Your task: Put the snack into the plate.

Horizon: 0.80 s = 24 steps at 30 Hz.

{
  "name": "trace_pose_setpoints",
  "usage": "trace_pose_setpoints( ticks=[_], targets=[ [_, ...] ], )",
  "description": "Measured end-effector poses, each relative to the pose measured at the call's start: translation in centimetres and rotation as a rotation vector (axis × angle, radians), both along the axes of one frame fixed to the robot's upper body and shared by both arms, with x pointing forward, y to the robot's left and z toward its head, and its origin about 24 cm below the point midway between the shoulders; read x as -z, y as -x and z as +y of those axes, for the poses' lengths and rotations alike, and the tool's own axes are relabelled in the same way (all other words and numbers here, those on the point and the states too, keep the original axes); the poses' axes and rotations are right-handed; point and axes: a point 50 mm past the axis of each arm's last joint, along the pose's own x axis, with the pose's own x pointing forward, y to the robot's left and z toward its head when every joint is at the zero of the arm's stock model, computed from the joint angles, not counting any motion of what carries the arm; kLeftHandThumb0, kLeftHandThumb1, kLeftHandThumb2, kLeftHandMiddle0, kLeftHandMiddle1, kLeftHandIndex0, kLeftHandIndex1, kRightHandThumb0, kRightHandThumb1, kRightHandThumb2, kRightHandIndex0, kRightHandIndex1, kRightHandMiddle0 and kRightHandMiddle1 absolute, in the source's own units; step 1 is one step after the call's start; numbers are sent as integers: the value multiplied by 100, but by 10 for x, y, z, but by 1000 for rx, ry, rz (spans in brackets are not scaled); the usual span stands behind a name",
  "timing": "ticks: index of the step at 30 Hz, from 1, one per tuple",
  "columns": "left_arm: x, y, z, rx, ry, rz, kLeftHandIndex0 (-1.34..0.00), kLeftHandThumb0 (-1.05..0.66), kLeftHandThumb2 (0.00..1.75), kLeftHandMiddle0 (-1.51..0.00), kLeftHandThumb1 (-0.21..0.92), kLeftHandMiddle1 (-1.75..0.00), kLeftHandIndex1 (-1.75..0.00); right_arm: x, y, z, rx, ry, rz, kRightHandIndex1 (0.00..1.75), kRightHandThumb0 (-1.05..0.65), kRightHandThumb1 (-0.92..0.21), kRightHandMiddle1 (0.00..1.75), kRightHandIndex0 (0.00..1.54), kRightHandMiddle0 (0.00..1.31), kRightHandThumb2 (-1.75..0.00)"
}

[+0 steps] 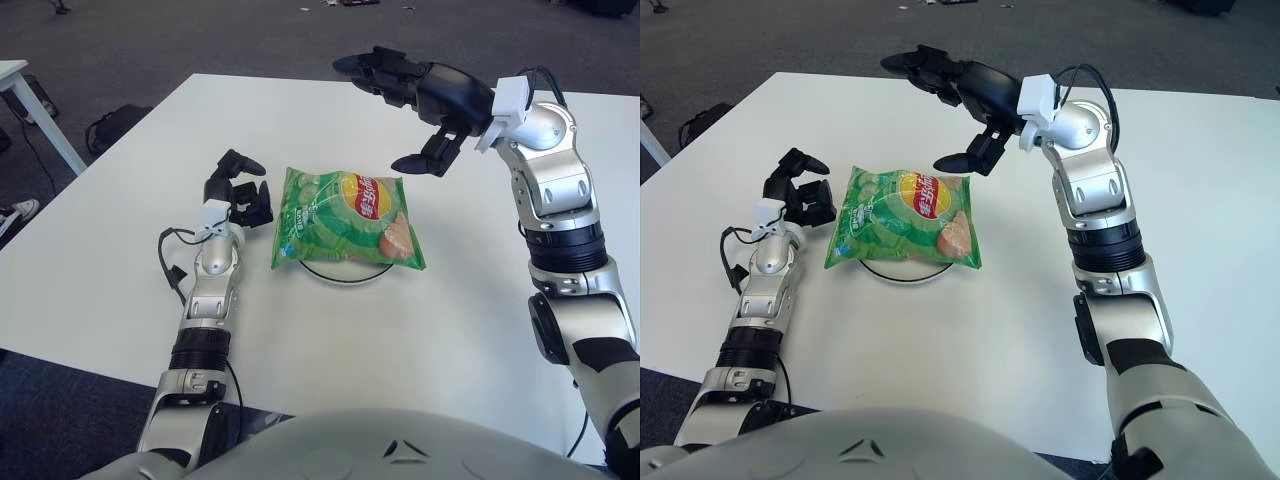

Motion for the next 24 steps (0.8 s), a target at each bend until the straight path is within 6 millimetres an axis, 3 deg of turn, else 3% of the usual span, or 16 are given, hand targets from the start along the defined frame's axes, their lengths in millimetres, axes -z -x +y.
trace_pose_setpoints(
  ticks=[24],
  targets=[
    [5,-3,-1,8,-29,42,-57,-46,125,-131,37,-175,-175,7,-7,0,-4,-4,22,0,-60,-20,34,0,0,-104]
  ],
)
